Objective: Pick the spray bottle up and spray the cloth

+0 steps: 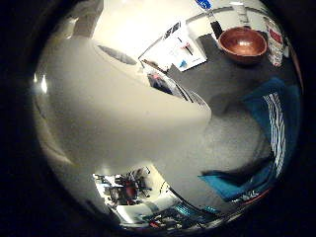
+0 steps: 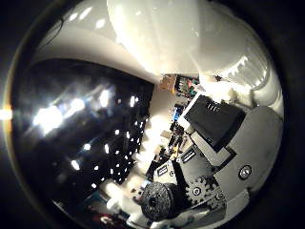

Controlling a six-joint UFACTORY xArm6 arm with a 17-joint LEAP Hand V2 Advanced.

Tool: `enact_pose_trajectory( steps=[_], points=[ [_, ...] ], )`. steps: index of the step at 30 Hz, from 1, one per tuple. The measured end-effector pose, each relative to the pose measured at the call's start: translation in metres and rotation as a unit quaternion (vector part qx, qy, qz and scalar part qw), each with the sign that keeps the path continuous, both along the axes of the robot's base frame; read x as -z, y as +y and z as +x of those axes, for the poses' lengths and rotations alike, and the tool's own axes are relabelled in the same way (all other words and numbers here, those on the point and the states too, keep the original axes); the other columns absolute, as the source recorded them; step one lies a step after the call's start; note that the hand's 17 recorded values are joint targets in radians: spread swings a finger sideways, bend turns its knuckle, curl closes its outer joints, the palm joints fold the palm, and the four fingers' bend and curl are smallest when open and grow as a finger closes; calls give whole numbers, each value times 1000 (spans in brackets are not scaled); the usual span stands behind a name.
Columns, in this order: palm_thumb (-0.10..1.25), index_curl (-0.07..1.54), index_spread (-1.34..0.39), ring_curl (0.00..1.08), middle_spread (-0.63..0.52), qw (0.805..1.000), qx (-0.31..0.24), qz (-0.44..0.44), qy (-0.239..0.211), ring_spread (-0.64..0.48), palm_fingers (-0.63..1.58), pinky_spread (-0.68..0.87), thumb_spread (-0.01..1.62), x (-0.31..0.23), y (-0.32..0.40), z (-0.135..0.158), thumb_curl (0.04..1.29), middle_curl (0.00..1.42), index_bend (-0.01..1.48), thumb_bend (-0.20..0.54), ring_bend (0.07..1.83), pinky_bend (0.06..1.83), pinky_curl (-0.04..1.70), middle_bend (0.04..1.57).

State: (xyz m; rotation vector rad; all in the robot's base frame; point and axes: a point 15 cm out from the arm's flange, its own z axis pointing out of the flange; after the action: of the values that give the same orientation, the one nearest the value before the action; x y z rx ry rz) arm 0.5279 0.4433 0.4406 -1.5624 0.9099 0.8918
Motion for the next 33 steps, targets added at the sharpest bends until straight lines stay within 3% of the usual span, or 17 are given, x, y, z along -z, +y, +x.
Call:
enact_pose_trajectory(
  steps=[33],
  points=[
    [1028, 953, -274, 655, -117, 999, -12, -25, 30, -177, 1136, -156, 475, 71, -4, -1, 1032, 706, 1097, -19, 1484, 975, 1495, 1395]
  ],
)
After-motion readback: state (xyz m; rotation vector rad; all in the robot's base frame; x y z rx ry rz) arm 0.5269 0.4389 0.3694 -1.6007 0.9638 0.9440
